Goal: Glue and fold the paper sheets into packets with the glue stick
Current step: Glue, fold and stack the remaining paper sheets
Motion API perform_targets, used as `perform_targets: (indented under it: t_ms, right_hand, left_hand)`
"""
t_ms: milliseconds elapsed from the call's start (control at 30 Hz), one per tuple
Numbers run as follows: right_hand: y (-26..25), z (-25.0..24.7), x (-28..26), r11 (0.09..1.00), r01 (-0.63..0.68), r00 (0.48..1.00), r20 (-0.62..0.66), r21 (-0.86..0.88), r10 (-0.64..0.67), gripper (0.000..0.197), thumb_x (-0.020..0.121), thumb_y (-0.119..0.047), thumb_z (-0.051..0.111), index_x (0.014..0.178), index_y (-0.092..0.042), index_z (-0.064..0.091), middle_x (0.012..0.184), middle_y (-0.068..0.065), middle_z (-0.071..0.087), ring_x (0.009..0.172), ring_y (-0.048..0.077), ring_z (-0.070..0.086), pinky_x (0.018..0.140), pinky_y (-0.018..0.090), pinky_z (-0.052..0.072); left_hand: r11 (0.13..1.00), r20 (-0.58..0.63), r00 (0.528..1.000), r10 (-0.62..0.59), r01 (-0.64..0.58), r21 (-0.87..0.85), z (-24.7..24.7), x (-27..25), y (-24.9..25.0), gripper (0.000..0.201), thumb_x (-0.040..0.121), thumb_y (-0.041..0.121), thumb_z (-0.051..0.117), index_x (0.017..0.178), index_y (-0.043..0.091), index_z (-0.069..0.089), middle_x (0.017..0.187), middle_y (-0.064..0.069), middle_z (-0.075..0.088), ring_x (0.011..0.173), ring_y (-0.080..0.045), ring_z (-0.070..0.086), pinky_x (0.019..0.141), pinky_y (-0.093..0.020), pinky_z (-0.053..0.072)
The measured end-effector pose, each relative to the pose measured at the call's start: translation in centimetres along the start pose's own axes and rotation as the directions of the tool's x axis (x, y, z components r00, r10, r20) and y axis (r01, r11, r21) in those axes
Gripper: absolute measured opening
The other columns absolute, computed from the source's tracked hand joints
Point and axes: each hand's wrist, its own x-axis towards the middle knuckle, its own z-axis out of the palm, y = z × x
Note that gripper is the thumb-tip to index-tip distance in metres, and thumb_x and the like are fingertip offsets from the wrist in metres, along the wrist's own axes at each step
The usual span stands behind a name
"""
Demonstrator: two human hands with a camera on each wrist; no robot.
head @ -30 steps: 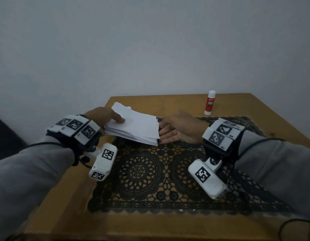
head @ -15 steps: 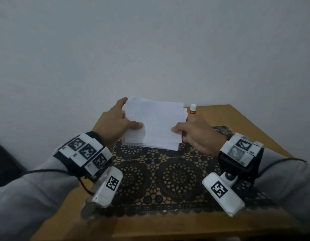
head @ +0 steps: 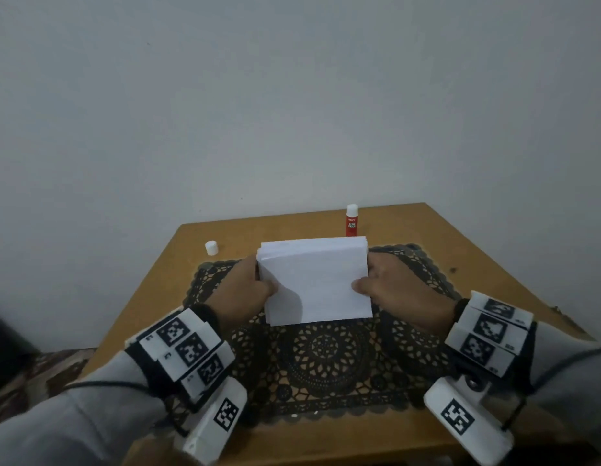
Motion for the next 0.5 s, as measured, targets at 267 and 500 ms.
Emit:
perform_targets:
  t_ms: [267,500]
  right_hand:
    - [1.0,-0.7,-0.4,0.957,-0.048,0.998,0.015,-0.286,0.054,0.035,0.094,-0.011,0.056,0.128,-0.013,0.059,0.121,-0.001,0.063,0.099,0.012,0.059,0.082,0.020,0.049]
    - [0.6,-1.6,-0.3,0.956,-0.166,0.975,0.105,-0.241,0.195,0.010,0.092,-0.013,0.059,0.099,-0.008,0.065,0.089,0.004,0.070,0.066,0.016,0.065,0.052,0.022,0.051]
  left_hand:
    - [0.966,0.008,0.999,0.052,-0.053,0.253,0.9,-1.2,0.2,0.028,0.095,0.015,0.053,0.122,0.013,0.058,0.116,0.001,0.064,0.106,-0.016,0.059,0.094,-0.035,0.049]
    - [0.954,0.035,0.996,-0.078,0.064,0.293,0.4,-0.3,0.8,0.011,0.093,0.019,0.057,0.082,0.017,0.056,0.082,0.004,0.060,0.075,-0.010,0.057,0.061,-0.021,0.045]
